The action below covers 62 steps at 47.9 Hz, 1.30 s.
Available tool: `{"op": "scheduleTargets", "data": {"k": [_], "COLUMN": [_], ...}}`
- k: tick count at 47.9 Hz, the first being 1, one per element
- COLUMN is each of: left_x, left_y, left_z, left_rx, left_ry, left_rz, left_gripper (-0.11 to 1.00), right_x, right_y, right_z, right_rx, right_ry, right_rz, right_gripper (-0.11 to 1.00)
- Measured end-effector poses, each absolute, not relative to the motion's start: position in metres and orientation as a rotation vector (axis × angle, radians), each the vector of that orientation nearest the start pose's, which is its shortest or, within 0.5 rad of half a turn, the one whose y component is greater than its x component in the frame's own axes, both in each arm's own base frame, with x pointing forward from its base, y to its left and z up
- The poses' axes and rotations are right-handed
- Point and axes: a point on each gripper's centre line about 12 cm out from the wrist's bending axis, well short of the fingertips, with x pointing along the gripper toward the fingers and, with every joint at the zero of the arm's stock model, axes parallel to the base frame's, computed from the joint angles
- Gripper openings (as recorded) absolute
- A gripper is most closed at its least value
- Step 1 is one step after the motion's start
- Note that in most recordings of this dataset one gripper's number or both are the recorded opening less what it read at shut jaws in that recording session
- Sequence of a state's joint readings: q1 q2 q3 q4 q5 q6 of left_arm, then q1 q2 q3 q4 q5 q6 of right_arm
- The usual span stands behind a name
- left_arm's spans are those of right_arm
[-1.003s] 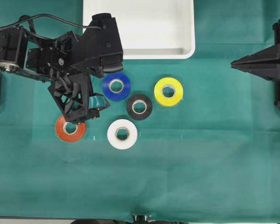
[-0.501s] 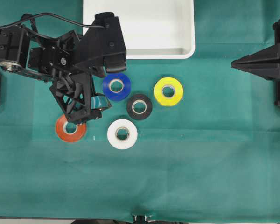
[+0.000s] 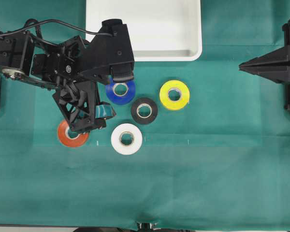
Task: Pick up the tape from a random location and place it into the white case.
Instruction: 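Lower the left gripper toward the white tape roll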
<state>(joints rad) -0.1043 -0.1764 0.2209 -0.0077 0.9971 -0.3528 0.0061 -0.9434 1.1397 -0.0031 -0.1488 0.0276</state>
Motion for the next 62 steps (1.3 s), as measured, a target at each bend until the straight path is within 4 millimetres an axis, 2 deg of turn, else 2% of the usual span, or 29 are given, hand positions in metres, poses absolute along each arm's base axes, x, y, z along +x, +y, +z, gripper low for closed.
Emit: {"op": "scheduleTargets", "data": {"k": [10, 15, 32, 49, 62], "left_x": [0.363, 0.365, 0.375, 0.381, 0.389], "left_y": [-0.039, -0.039, -0.046, -0.05, -0.055], "left_z": [0.316, 0.309, 0.264, 0.204, 0.185], "left_rx": [-0.273, -0.277, -0.28, -0.306, -0.306], "left_ry": [1.044, 1.05, 1.122, 1.192, 1.162], "left_rz": [0.086, 0.09, 0.104, 0.14, 0.123], "left_gripper": [0.98, 0.98, 0.98, 0.98, 0.98], "right_x": [0.204, 0.204, 0.206, 0.207, 0.207], "right_y": [0.001, 0.001, 0.001, 0.001, 0.001], "right_z": [0.287, 0.287, 0.285, 0.284, 0.283], "right_rx": [0.024, 0.026, 0.026, 0.024, 0.026], "right_ry": [0.049, 0.049, 0.058, 0.066, 0.068], "right_rz": [0.006, 0.006, 0.006, 0.006, 0.005], "right_gripper": [0.0, 0.0, 0.0, 0.0, 0.0]}}
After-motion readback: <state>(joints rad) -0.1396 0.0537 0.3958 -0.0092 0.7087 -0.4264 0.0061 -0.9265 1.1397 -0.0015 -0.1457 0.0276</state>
